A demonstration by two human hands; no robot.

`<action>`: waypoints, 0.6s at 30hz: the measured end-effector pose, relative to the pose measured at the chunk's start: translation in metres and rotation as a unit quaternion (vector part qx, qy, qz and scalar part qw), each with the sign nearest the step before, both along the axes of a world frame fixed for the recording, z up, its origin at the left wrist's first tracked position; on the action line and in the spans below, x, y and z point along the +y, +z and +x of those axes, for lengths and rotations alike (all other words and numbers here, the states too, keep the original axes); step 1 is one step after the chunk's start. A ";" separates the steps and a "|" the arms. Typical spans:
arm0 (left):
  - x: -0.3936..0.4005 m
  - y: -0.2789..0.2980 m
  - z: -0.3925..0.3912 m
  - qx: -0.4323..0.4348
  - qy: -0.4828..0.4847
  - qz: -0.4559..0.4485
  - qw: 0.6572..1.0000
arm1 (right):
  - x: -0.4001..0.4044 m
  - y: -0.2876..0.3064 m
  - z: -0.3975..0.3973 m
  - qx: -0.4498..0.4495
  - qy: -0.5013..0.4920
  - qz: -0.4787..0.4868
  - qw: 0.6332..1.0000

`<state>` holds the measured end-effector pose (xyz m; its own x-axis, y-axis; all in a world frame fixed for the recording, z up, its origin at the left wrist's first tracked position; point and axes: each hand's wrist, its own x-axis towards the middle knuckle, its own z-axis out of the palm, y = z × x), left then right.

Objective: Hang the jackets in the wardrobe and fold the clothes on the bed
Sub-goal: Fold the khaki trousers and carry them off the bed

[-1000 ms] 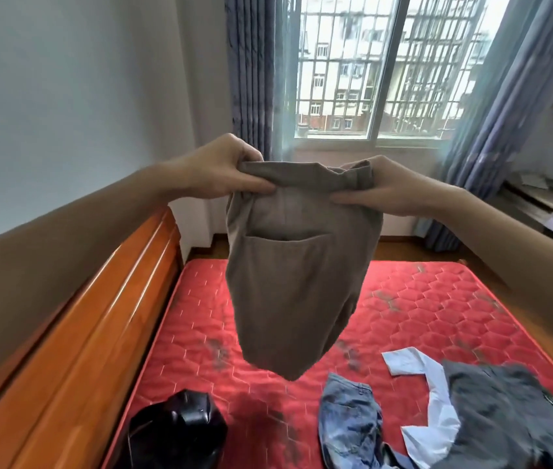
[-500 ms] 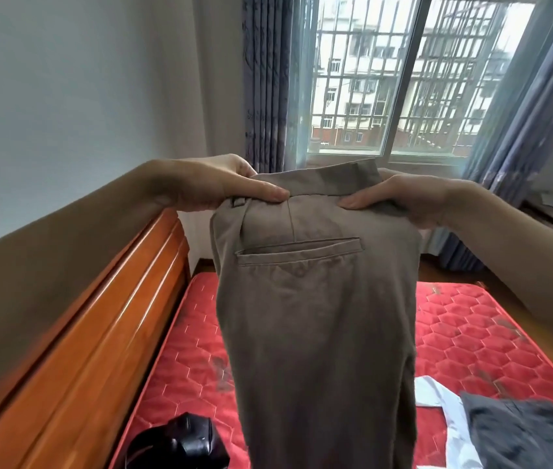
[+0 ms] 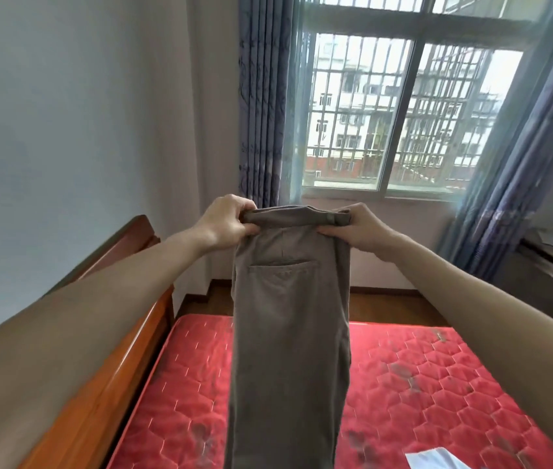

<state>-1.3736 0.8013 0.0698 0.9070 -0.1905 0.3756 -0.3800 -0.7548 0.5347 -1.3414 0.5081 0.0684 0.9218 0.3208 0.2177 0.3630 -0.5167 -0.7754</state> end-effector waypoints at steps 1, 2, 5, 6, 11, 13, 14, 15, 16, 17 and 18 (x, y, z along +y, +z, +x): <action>-0.003 0.008 0.011 -0.038 0.017 0.002 0.999 | 0.003 0.008 0.009 -0.038 -0.019 0.007 0.999; -0.004 0.017 0.019 -0.070 0.029 -0.001 0.997 | 0.006 0.017 0.017 -0.068 -0.036 0.018 0.997; -0.008 0.043 0.033 -0.154 0.046 0.002 0.987 | 0.007 0.043 0.026 -0.143 -0.053 0.066 0.986; -0.009 0.048 0.033 -0.178 0.047 0.007 0.983 | 0.006 0.049 0.024 -0.166 -0.052 0.079 0.982; -0.010 0.036 0.004 -0.222 0.024 0.013 0.975 | -0.008 0.038 -0.009 -0.227 -0.005 0.087 0.970; -0.008 0.012 -0.016 -0.204 0.003 0.031 0.978 | -0.014 0.012 -0.027 -0.222 0.014 0.051 0.974; -0.007 -0.003 -0.026 -0.191 0.000 0.043 0.981 | -0.017 -0.007 -0.038 -0.208 0.019 0.040 0.977; -0.008 -0.022 -0.037 -0.179 0.004 0.057 0.982 | -0.019 -0.028 -0.050 -0.196 0.015 0.028 0.980; -0.009 -0.043 -0.048 -0.168 0.012 0.071 0.983 | -0.021 -0.053 -0.062 -0.192 0.009 0.010 0.981; -0.010 -0.069 -0.059 -0.155 0.015 0.083 0.984 | -0.023 -0.080 -0.074 -0.196 -0.001 -0.012 0.981; -0.012 -0.099 -0.069 -0.140 0.009 0.087 0.986 | -0.025 -0.110 -0.084 -0.205 -0.009 -0.039 0.978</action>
